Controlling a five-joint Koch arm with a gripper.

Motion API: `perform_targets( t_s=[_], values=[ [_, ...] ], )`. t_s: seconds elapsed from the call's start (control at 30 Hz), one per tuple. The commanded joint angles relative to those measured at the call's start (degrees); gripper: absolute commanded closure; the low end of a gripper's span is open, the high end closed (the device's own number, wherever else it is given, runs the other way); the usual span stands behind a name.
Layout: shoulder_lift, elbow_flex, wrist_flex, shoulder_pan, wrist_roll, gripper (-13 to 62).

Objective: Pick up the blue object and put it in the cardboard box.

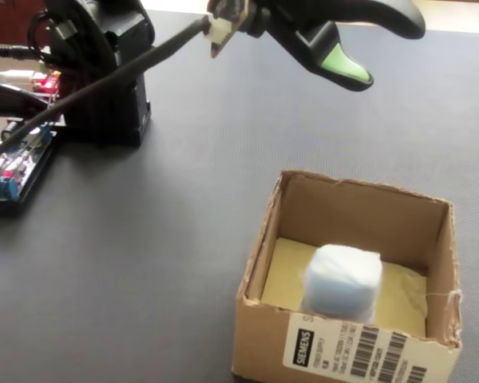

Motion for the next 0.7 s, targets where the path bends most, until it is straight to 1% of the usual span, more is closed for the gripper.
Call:
perform_targets(
  t_s=[0.0,0.2,0.47,0.67],
  values=[
    [5.27,1.76,-11.43,-4.92,6.15,15.4],
    [12.48,10.81,-11.69,-12.66,6.5,15.4],
    [12.57,19.16,-10.9,-15.21,6.42,15.0],
    [12.57,28.83,-10.81,-15.21,6.42,15.0]
  ],
)
